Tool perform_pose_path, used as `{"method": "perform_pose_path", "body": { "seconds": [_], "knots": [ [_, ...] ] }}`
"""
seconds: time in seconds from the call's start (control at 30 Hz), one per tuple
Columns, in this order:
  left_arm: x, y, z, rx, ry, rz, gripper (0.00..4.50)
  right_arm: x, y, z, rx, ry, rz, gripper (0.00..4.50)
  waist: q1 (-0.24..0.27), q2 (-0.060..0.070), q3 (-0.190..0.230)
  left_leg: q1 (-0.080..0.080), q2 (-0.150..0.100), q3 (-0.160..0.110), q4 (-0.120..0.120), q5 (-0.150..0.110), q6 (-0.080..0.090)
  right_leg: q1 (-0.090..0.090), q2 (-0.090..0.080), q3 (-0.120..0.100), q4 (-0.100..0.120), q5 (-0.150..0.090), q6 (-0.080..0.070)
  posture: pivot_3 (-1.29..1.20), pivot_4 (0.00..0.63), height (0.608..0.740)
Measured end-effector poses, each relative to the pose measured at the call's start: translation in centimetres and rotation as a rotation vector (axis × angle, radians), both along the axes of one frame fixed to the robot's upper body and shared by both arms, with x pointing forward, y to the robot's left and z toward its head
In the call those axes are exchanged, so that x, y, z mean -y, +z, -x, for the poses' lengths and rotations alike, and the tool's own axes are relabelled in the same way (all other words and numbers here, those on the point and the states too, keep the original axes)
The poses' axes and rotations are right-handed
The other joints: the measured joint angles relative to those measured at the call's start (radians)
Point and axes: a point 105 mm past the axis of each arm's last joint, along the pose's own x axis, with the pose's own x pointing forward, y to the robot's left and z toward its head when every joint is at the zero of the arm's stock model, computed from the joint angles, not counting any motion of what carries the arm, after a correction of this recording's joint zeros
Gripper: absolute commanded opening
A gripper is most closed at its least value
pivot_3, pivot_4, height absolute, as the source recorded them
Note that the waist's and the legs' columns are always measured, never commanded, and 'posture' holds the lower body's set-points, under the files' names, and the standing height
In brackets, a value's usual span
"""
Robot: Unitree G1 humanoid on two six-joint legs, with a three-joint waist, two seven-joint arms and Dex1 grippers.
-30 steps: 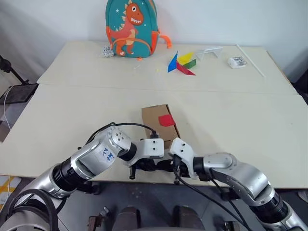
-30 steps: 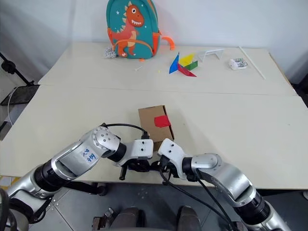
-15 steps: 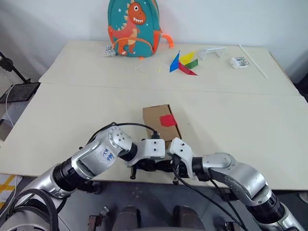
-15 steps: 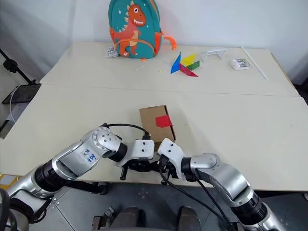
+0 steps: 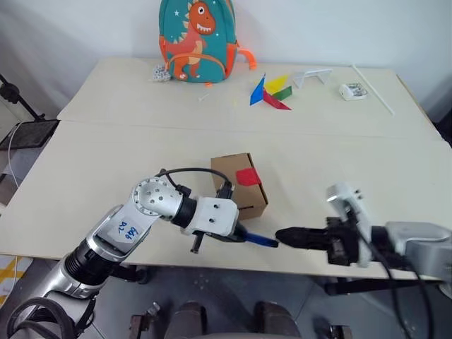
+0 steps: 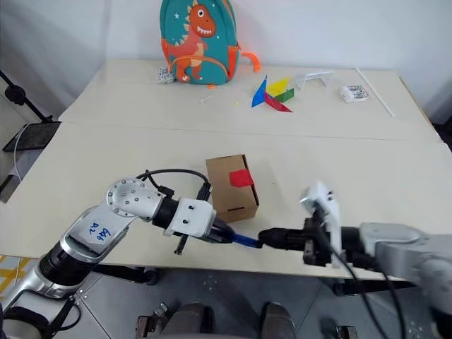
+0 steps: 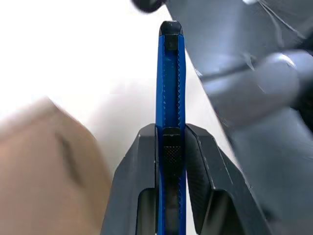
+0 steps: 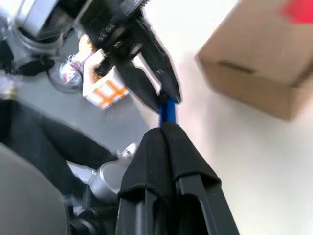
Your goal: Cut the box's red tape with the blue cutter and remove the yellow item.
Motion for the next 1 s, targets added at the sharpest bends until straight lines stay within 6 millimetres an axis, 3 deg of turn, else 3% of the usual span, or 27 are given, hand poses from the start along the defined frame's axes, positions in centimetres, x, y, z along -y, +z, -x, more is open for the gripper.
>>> {"method": "perform_pose_path", "body": {
  "seconds": [0.17, 0.37, 0.67, 1.0],
  "knots": [
    [0.5, 0.5, -0.1, 0.076, -0.041, 0.020, 0.43, -0.7, 1.4, -0.4, -0.053, -0.076, -0.042, 2.23, -0.005, 0.000, 0.000, 0.000, 0.001, 0.001, 0.000, 0.000, 0.000, -0.002, 0.001, 0.001, 0.000, 0.000, 0.000, 0.00, 0.150, 0.740],
    [0.5, 0.6, -1.1, 0.137, -0.033, -0.005, 0.43, -1.5, 1.3, -1.1, -0.066, -0.088, -0.048, 4.38, 0.003, 0.000, 0.001, -0.002, 0.000, 0.001, 0.000, 0.000, 0.000, -0.001, 0.001, 0.001, -0.002, 0.001, 0.001, 0.00, 0.150, 0.740],
    [1.3, 0.9, -1.6, 0.151, -0.031, 0.009, 0.43, -2.9, -0.9, -1.5, -0.152, -0.099, -0.025, 4.48, 0.000, 0.000, 0.001, -0.003, 0.000, 0.001, 0.000, 0.000, 0.000, -0.002, 0.001, 0.000, -0.003, 0.001, 0.001, 0.00, 0.150, 0.740],
    [1.2, 0.9, -1.8, 0.155, -0.021, 0.000, 0.43, -3.5, -1.6, -3.6, -0.199, -0.178, -0.075, 4.48, 0.000, 0.000, 0.001, -0.003, 0.000, 0.001, 0.000, 0.000, 0.000, -0.002, 0.001, 0.000, -0.003, 0.001, 0.001, 0.00, 0.150, 0.740]
  ]
}}
